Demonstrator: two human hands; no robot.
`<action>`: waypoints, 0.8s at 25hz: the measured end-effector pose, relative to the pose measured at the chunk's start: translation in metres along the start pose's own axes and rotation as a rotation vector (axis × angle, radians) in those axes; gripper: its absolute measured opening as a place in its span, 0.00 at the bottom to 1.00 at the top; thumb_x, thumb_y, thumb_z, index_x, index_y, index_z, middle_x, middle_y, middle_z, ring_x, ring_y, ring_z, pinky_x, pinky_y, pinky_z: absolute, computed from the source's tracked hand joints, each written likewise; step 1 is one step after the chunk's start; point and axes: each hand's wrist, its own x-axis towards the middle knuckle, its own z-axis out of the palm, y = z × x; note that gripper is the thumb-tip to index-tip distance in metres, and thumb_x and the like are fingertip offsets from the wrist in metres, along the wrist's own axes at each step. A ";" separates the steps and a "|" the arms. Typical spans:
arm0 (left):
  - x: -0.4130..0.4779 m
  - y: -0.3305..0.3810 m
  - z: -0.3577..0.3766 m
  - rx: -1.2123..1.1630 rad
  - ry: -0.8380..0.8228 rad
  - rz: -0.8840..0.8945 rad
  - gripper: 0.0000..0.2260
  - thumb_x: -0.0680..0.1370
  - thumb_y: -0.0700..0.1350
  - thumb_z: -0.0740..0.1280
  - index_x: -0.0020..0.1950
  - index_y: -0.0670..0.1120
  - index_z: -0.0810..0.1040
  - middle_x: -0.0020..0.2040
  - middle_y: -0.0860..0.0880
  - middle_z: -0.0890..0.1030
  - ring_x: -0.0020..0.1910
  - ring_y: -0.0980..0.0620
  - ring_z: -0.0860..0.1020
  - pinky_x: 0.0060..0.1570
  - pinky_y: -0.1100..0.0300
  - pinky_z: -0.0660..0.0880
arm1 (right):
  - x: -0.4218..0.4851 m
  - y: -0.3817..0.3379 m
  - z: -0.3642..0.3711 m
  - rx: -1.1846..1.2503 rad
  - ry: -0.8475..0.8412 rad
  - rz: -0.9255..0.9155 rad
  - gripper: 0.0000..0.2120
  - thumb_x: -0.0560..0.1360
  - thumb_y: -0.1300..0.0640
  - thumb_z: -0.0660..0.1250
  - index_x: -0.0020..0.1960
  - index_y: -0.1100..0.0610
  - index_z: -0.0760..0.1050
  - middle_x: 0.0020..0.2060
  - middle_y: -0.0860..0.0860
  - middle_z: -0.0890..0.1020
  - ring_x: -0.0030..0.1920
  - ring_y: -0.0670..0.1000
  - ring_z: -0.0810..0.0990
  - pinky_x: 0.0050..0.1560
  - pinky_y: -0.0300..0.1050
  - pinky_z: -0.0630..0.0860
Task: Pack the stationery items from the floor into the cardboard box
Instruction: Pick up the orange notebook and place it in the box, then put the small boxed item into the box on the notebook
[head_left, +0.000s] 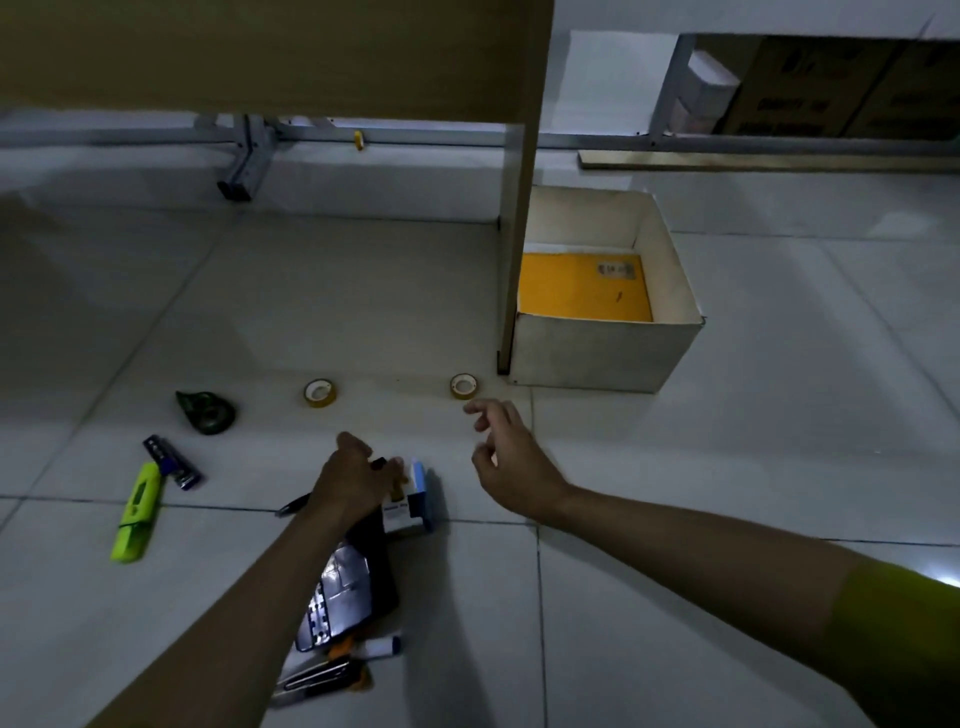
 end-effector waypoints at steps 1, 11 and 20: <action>-0.001 -0.004 0.000 0.037 -0.035 0.000 0.18 0.76 0.54 0.64 0.52 0.39 0.68 0.51 0.40 0.77 0.54 0.41 0.76 0.42 0.58 0.67 | -0.002 0.003 0.005 -0.013 -0.093 0.074 0.22 0.77 0.65 0.58 0.71 0.56 0.61 0.60 0.57 0.69 0.51 0.47 0.69 0.50 0.37 0.67; -0.010 -0.008 0.011 0.427 -0.227 -0.070 0.53 0.59 0.79 0.52 0.75 0.48 0.55 0.73 0.39 0.63 0.71 0.38 0.63 0.69 0.47 0.64 | 0.003 -0.003 0.016 0.238 -0.416 0.520 0.35 0.76 0.65 0.62 0.76 0.50 0.51 0.53 0.62 0.79 0.44 0.55 0.78 0.41 0.47 0.75; -0.021 0.021 0.025 0.067 -0.066 0.100 0.32 0.66 0.56 0.75 0.62 0.42 0.68 0.60 0.40 0.74 0.56 0.42 0.75 0.48 0.56 0.72 | -0.006 -0.008 0.015 0.313 -0.379 0.547 0.24 0.74 0.64 0.64 0.70 0.57 0.67 0.60 0.59 0.77 0.51 0.54 0.79 0.50 0.47 0.80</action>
